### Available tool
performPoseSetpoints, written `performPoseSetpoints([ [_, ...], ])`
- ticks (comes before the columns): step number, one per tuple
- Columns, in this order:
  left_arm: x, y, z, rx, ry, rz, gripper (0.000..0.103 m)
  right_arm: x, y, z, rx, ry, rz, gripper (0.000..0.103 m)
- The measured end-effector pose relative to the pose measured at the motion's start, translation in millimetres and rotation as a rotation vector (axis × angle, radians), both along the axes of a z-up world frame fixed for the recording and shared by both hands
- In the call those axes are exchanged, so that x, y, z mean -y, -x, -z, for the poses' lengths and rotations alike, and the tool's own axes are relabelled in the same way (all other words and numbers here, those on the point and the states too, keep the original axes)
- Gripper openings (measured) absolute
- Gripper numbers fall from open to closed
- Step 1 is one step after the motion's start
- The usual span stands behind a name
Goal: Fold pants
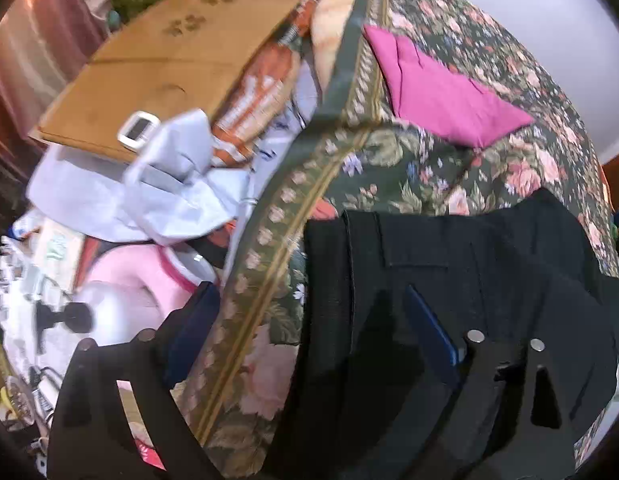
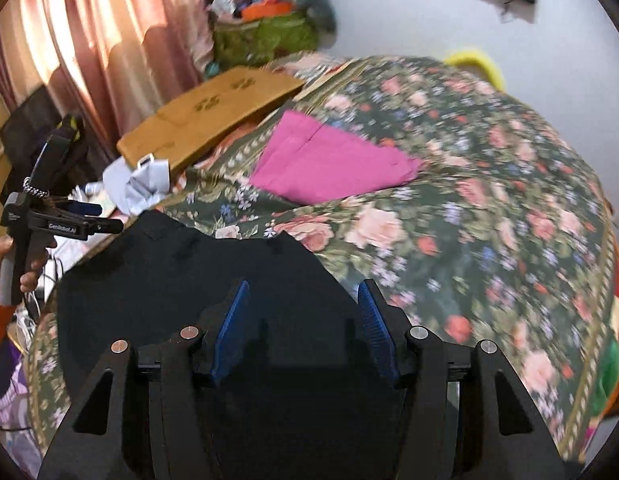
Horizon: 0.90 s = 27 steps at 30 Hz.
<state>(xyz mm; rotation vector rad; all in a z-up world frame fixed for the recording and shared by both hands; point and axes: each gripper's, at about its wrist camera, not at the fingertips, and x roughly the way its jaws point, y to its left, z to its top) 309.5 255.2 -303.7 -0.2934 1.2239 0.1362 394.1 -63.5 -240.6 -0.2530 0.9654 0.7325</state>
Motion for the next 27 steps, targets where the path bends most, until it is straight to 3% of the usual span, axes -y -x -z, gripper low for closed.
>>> performPoseSetpoints([
  [4,15.7,-10.0,14.4,-0.009,0.061,0.082,0.076,-23.5,-27.7,21.7,-0.076,0.002,-0.005,0.052],
  [6,24.5,-15.9,19.1,-0.008,0.129,0.128,0.072,-33.7,-39.3,32.6,-0.112,0.009,-0.008,0.051],
  [8,29.4,-21.2,24.6,-0.006,0.223,0.158,0.069,-42.1,-46.0,40.3,-0.137,0.019,-0.011,0.041],
  [10,32.5,-23.6,26.8,-0.002,0.223,0.170,0.068,-50.1,-50.0,49.0,-0.180,0.032,-0.025,0.030],
  [12,32.8,-21.2,24.2,0.015,0.219,0.176,0.057,-56.7,-52.9,56.3,-0.191,0.061,-0.027,0.021],
  [13,32.5,-18.6,22.2,0.020,0.197,0.171,0.037,-60.1,-52.4,58.8,-0.176,0.078,-0.029,0.016],
  [14,31.4,-17.3,21.8,0.020,0.185,0.166,0.029,-61.7,-52.0,59.7,-0.162,0.087,-0.035,0.012],
  [17,29.0,-10.4,19.8,0.034,0.135,0.143,0.023,-65.4,-48.6,57.6,-0.106,0.106,-0.050,0.006],
  [25,36.7,11.6,26.8,-0.004,-0.245,0.103,0.019,-71.8,-49.4,59.3,-0.014,0.156,-0.011,0.005],
  [27,31.2,18.5,26.0,-0.017,-0.238,0.088,0.019,-72.0,-45.7,52.2,0.006,0.164,-0.008,0.006],
])
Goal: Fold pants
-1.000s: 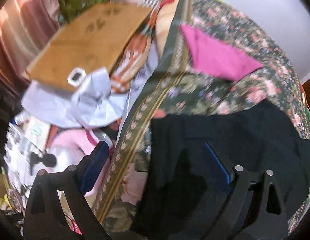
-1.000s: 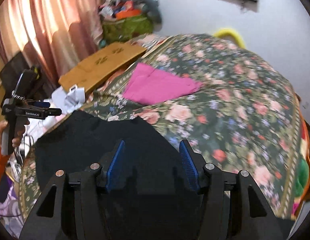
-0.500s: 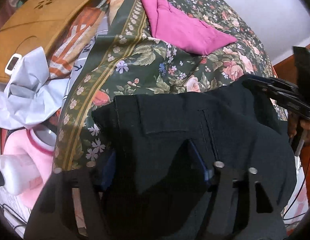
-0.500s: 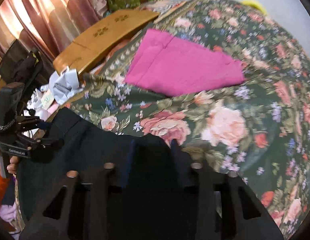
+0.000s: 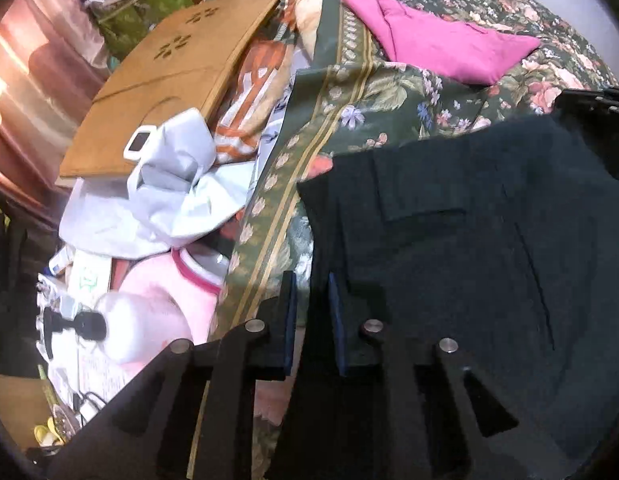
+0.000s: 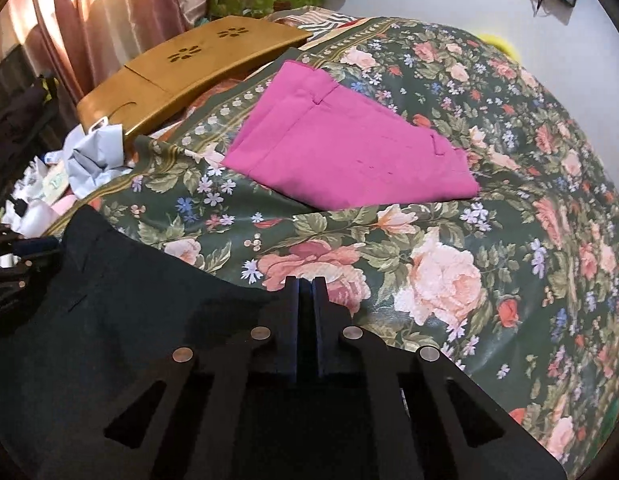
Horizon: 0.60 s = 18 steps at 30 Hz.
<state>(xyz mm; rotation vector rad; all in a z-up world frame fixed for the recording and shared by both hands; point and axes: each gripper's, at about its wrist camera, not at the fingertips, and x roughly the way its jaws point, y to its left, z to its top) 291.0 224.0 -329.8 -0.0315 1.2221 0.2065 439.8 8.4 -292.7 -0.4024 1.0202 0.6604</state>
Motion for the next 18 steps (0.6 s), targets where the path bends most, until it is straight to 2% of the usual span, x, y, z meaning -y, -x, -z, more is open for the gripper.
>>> performPoseSetpoints([
  [4,-10.8,13.6,-20.1,0.018,0.097,-0.027,0.019,18.1,10.9,-23.6,-0.018,-0.044,0.028,0.013],
  [6,-9.8,20.8,-34.6,0.043,0.126,-0.044,0.025,28.0,20.4,-35.6,-0.012,-0.061,0.030,0.018],
  [8,-11.1,31.2,-52.2,0.081,0.173,-0.063,0.048,42.5,35.6,-50.4,0.004,-0.090,0.029,0.029],
  [10,-8.0,39.0,-66.6,0.123,0.213,-0.082,0.065,56.7,52.1,-61.0,0.010,-0.114,0.026,0.038],
  [11,-5.2,44.8,-73.5,0.140,0.234,-0.087,0.070,62.8,60.7,-64.8,0.015,-0.116,0.027,0.038],
  [14,2.2,55.7,-83.3,0.138,0.288,-0.106,0.078,80.5,87.6,-71.6,0.021,-0.118,0.019,0.038],
  [18,12.2,71.1,-81.6,0.114,0.354,-0.140,0.080,101.7,122.7,-75.0,0.030,-0.134,0.011,0.038],
])
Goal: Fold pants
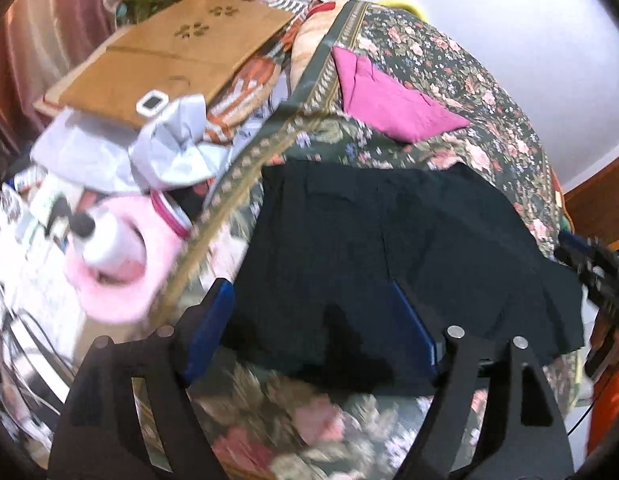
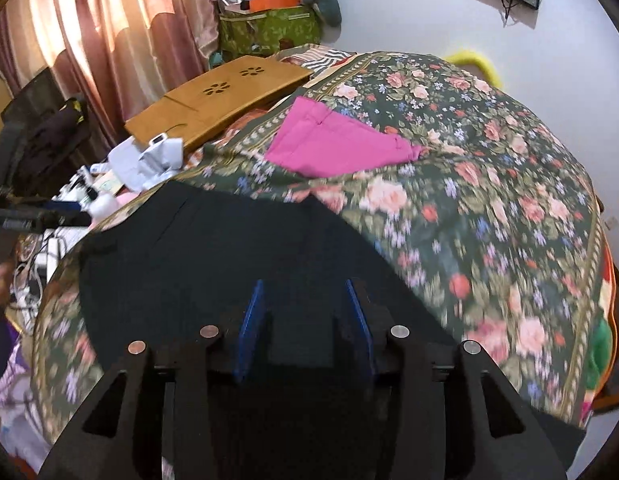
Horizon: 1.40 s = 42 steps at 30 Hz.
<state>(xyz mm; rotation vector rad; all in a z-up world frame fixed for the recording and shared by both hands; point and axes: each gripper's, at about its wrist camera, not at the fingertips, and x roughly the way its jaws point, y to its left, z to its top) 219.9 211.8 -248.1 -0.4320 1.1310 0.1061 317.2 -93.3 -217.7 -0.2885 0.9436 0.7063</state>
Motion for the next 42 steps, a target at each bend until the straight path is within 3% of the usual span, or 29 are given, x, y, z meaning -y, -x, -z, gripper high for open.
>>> performPoseSetpoints([
  [4,10.7,12.7,7.7,-0.027,0.067,0.006,0.080,17.5,33.1,6.6,0.008,-0.004,0.013,0.044],
  [9,27.8,15.4,19.1,-0.051,0.164,0.026,0.080,31.1,58.1,24.3,-0.007,0.014,0.013,0.045],
  [13,32.8,9.5,28.9,-0.065,0.203,0.001,0.077,44.7,63.4,31.6,-0.067,-0.053,0.044,0.045],
  [15,31.0,4.5,38.0,-0.083,0.243,-0.014,0.068,49.7,57.8,33.6,-0.117,-0.093,0.053,0.045],
  [18,25.0,-0.9,51.4,-0.101,0.273,-0.062,0.045,52.8,62.9,35.7,-0.138,-0.115,0.057,0.045],
  [19,24.1,-2.4,53.3,-0.102,0.251,-0.073,0.028,52.5,64.8,35.3,-0.132,-0.109,0.053,0.045],
  [20,23.7,-2.9,53.7,-0.100,0.212,-0.082,0.019,51.4,65.5,34.4,-0.129,-0.103,0.050,0.045],
  [23,27.7,1.0,42.9,-0.057,0.142,-0.074,0.014,50.6,65.2,28.4,-0.122,-0.088,0.047,0.045],
  [26,34.3,9.1,16.7,0.026,0.007,-0.053,0.013,47.3,63.5,15.8,-0.085,-0.093,0.045,0.045],
  [29,35.5,17.4,2.3,0.072,-0.045,-0.047,0.013,37.3,57.8,4.8,-0.052,-0.103,0.039,0.045],
  [32,37.5,21.0,12.4,0.046,-0.074,-0.033,0.013,21.4,48.2,-0.2,-0.033,-0.111,0.040,0.045],
  [35,36.3,22.6,35.5,-0.007,-0.046,-0.022,0.014,3.8,37.4,4.1,-0.050,-0.116,0.047,0.045],
  [38,34.7,26.7,42.5,-0.014,-0.044,-0.029,0.024,-11.0,28.2,20.0,-0.098,-0.090,0.055,0.045],
  [42,33.0,33.6,34.1,-0.006,-0.099,-0.030,0.041,-14.2,31.2,44.4,-0.179,-0.061,0.050,0.045],
])
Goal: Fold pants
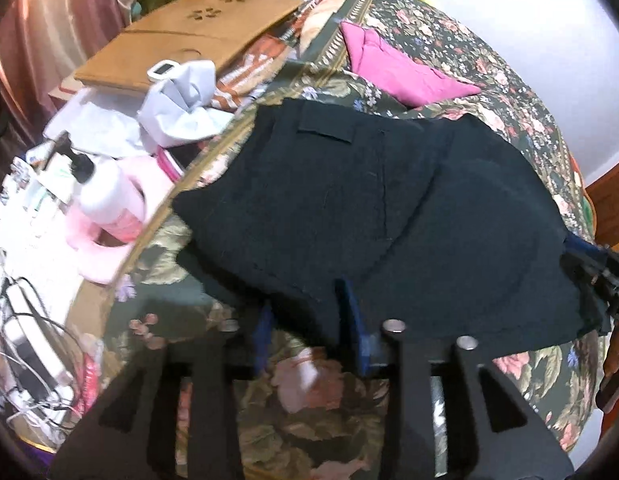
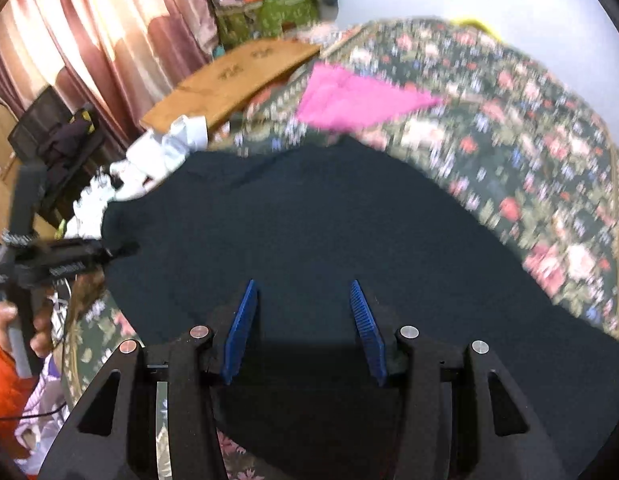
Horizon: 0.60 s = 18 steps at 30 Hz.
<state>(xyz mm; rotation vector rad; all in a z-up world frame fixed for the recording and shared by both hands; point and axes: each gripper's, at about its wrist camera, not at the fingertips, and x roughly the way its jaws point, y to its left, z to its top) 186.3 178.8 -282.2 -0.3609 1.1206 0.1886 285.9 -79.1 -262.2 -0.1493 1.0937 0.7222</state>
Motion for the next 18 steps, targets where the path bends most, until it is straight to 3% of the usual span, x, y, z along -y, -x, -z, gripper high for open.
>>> performPoseSetpoints([
  [2,-2.3,4.1,-5.7,-0.003,-0.046,-0.009,0.060,7.3,8.0,-0.8,0.010,-0.025,0.009,0.050],
  [4,-5.1,7.9,-12.2,0.009,-0.093,-0.017,0.066,16.2,14.1,-6.1,-0.005,-0.045,0.007,0.052],
  [7,-10.4,11.6,-23.3,0.021,-0.125,-0.020,0.068,30.7,15.6,-16.6,-0.011,-0.061,0.020,0.052],
  [10,-11.8,12.1,-34.9,0.045,-0.115,-0.027,0.076,56.4,3.3,-21.1,0.023,-0.048,0.112,0.053],
  [16,7.9,-1.3,-48.5,0.080,-0.089,0.024,0.079,117.9,-18.8,13.9,-0.023,0.067,0.302,0.053],
  [18,23.1,-10.7,-49.5,0.077,-0.103,0.064,0.080,145.4,-13.9,19.3,-0.060,0.021,0.360,0.060],
])
